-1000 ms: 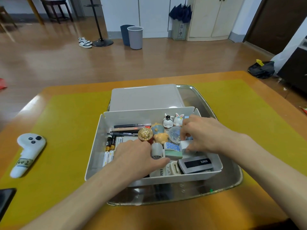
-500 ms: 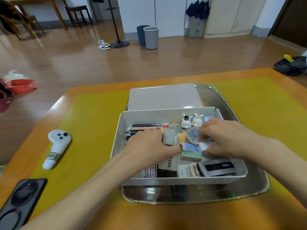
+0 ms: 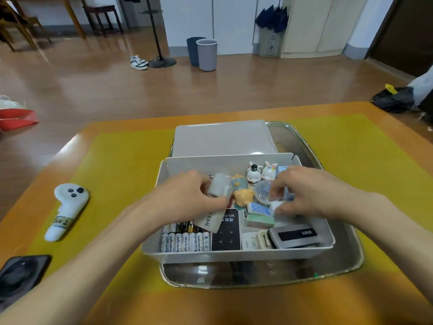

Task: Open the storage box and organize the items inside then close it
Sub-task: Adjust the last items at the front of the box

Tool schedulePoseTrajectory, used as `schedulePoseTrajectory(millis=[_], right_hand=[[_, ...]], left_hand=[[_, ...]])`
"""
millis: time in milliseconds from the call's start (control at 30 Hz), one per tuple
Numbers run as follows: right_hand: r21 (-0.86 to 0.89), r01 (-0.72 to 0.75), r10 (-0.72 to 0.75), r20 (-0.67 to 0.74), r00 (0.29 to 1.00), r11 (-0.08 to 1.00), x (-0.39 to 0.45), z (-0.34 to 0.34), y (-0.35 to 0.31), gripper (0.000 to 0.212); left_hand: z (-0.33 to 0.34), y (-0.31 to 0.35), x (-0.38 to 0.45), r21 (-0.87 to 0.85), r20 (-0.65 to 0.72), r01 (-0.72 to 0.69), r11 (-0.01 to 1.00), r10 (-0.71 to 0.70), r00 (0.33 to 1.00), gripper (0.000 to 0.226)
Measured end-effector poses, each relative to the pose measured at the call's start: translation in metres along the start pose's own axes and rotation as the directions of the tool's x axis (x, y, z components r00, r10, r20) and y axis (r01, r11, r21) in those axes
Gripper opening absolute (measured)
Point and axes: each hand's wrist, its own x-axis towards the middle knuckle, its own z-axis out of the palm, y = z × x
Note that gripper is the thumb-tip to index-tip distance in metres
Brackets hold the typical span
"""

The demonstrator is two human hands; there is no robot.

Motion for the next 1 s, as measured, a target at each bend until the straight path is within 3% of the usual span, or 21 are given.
schedulePoseTrajectory(millis=[67,167,400,633,833,1000], right_hand=[[0.020,0.017,-0.016,-0.018,1.000,1.000,0.001,0.002,-0.001,0.036],[-0.127,0.074,-0.072,0.018,0.997,0.989,0.002,0.009,-0.006,0.037],[-0.186,0.071,-0.069,0.018,0.997,0.980,0.002,0.009,-0.006,0.027],[0.038,0.020,-0.018,-0.047,0.999,0.999,-0.008,-0.007,0.010,0.035],[0.475,0.026,0.080,-0.203,0.976,0.880,-0.016,-0.020,0.024,0.023],[0.501,0.042,0.070,-0.203,0.977,0.865,-0.014,-0.013,0.022,0.021]], left_hand=[[0.014,0.010,-0.007,0.117,-0.008,-0.072,0.991,0.073,0.997,0.058],[0.024,0.014,-0.010,0.234,-0.033,-0.078,0.969,0.088,0.996,0.052],[0.033,0.016,-0.008,0.276,0.002,-0.088,0.957,0.090,0.996,0.057],[0.043,0.014,-0.007,0.336,-0.037,-0.075,0.939,0.093,0.995,0.058],[0.059,0.020,-0.006,0.357,-0.045,-0.075,0.931,0.098,0.994,0.048],[0.064,0.020,-0.003,0.357,-0.003,-0.084,0.930,0.091,0.996,0.050]])
